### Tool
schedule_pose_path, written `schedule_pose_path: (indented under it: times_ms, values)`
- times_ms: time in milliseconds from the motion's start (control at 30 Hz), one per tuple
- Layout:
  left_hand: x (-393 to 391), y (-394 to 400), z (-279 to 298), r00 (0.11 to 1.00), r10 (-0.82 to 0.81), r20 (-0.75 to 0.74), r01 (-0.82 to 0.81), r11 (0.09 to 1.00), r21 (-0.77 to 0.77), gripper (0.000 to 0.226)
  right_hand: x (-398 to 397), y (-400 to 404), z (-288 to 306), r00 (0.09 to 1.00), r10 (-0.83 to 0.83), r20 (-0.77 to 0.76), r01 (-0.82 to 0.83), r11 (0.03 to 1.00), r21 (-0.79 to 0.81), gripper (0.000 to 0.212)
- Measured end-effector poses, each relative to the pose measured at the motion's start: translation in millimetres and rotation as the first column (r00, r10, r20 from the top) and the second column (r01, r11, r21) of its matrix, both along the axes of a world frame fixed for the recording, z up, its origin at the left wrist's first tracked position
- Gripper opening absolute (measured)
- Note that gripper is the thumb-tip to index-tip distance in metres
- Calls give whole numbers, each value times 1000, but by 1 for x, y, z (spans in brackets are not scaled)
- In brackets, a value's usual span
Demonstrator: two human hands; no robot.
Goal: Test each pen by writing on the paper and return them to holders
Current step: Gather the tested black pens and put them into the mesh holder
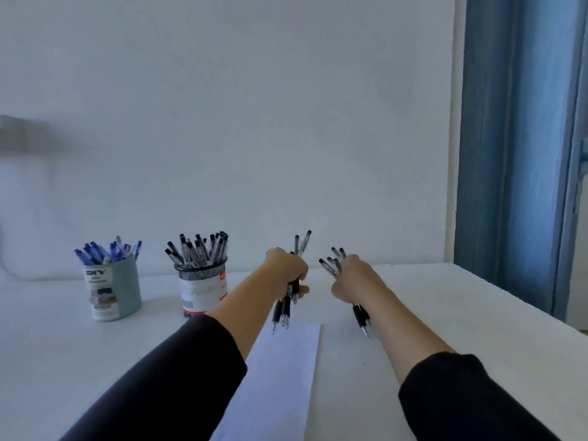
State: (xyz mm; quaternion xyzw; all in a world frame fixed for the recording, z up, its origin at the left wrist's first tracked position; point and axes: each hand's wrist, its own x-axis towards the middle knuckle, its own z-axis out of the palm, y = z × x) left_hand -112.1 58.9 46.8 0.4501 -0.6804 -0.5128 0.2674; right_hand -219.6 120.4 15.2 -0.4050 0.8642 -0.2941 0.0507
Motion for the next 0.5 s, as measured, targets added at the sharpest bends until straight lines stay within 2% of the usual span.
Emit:
schedule_pose_path:
  times_ms: [100, 200, 267, 367, 500]
  values:
    - [31, -15, 27, 958, 112, -265, -135, 988, -70, 22, 20, -12, 17, 985, 127, 120, -92, 961, -261, 24]
    - [64, -33, 45, 930, 134, -342, -240, 927, -288, 48, 43, -28, 31, 925, 285, 253, -144, 876, -460, 28]
    - [86, -48, 52, 905, 164, -393, -315, 878, -359, 53, 61, -41, 40, 864, 398, 308, -160, 797, -582, 28]
    - [112, -73, 49, 860, 239, -450, -421, 831, -363, 52, 92, -65, 52, 787, 512, 343, -121, 674, -729, 29]
    - [127, -101, 44, 752, 337, -566, -562, 777, -284, 53, 131, -101, 64, 666, 618, 418, 22, 544, -839, 29]
